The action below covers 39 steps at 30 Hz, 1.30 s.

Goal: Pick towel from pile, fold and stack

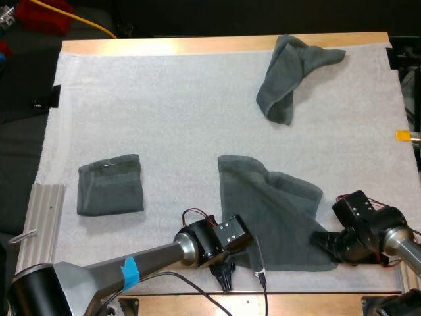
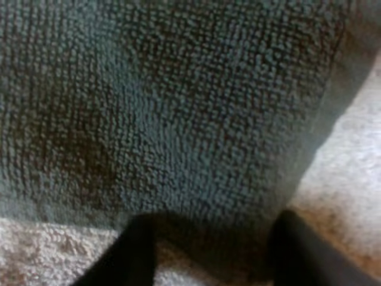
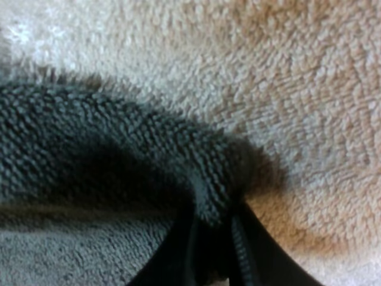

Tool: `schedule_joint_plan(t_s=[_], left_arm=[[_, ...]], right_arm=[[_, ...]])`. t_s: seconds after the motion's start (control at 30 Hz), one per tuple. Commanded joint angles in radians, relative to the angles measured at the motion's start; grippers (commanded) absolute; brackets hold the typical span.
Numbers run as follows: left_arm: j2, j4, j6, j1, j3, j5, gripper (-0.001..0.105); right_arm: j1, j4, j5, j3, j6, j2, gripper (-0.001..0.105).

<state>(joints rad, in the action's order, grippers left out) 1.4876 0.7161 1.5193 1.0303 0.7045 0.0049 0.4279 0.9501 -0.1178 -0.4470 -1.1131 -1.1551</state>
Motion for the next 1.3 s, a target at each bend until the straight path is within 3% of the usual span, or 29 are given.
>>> schedule_joint_plan(t_s=[0.0, 0.03, 0.07, 0.17, 0.63, 0.77, 1.27], left_arm=[[0.016, -0.024, 0.0, 0.002, -0.002, -0.031, 0.029], [0.016, -0.024, 0.0, 0.002, -0.002, -0.031, 0.025], [0.016, -0.016, 0.0, 0.002, -0.002, -0.031, 0.014], [0.016, 0.009, 0.0, 0.002, 0.007, -0.036, 0.0], [0.016, 0.12, 0.0, 0.002, 0.185, -0.031, 0.0], [0.016, 0.12, 0.0, 0.002, 0.189, -0.017, 0.0], [0.016, 0.117, 0.025, 0.002, 0.189, 0.294, 0.0]], right_arm=[[-0.006, -0.008, -0.017, 0.002, -0.01, 0.0, 0.004], [-0.006, -0.008, -0.017, 0.002, -0.011, 0.0, 0.004], [-0.006, -0.009, -0.018, 0.002, -0.011, 0.0, 0.004], [-0.006, -0.018, -0.021, 0.002, -0.019, 0.0, 0.004], [-0.006, -0.027, -0.03, 0.002, -0.03, 0.0, 0.004], [-0.006, -0.029, -0.036, 0.002, -0.034, 0.0, 0.004], [-0.006, -0.029, -0.043, 0.002, -0.034, 0.0, 0.004]])
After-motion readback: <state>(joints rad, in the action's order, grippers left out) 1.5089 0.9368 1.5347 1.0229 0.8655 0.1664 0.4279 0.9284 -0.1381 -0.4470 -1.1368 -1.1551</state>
